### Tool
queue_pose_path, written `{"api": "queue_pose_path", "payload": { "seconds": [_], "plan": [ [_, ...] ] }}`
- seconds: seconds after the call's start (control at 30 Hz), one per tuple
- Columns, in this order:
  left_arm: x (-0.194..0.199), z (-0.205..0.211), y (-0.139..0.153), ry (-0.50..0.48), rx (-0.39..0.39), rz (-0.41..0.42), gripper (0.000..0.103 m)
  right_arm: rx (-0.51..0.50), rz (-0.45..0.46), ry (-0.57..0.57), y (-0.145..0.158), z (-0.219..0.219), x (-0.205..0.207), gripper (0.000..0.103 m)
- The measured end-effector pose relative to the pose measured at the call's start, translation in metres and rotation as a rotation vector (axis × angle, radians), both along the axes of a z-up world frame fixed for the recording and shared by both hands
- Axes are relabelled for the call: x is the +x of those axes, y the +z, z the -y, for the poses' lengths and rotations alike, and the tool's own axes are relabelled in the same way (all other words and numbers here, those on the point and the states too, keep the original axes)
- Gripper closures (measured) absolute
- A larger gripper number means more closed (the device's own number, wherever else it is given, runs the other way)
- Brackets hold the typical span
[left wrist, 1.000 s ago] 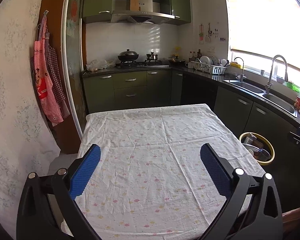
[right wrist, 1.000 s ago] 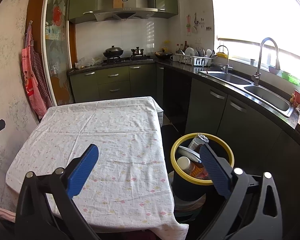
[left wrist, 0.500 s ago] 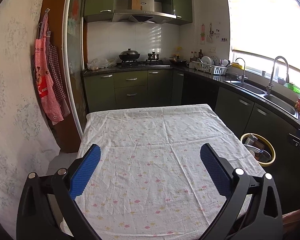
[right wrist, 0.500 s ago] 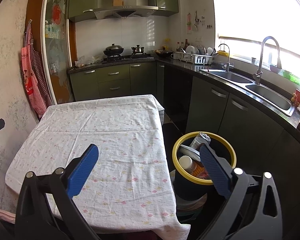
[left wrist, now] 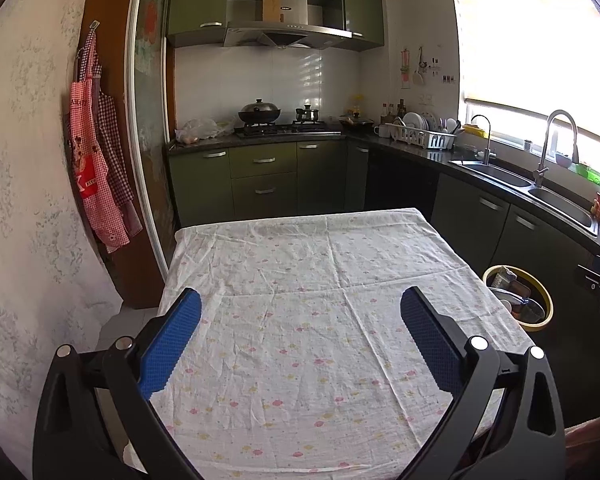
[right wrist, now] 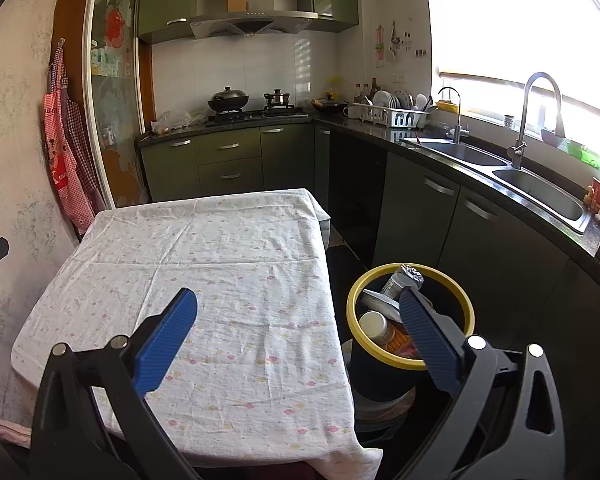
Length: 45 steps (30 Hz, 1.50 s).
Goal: Collect trash
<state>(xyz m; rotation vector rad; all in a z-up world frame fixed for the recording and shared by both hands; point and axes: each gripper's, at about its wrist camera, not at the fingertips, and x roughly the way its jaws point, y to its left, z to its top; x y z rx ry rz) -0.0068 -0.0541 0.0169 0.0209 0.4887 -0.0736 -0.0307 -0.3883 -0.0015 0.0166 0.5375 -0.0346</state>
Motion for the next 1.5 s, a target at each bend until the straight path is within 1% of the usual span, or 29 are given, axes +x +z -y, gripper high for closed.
{"api": "queue_pose_path", "payload": {
  "seconds": [1.23,1.37,1.43,1.5],
  "plan": [
    [0.0002,0.0015,-0.0020,-0.004,0.000,-0.006,0.005,0.002,-0.005,0.002,-0.0017,-0.0033,0.0015,0.007],
    [0.0023,-0.0012,-0.0030,-0.009,-0.017,-0.017,0.005,0.003,-0.004,0.002,-0.0014,-0.0036,0.0016,0.007],
    [0.0021,-0.0030,-0.0039,-0.021,-0.032,-0.005,0.005,0.002,-0.005,0.001,-0.0005,-0.0027,0.0016,0.007],
    [0.0010,-0.0025,-0.0037,-0.024,-0.029,0.013,0.005,0.002,-0.006,0.001,-0.0004,-0.0028,0.0018,0.007]
  ]
}}
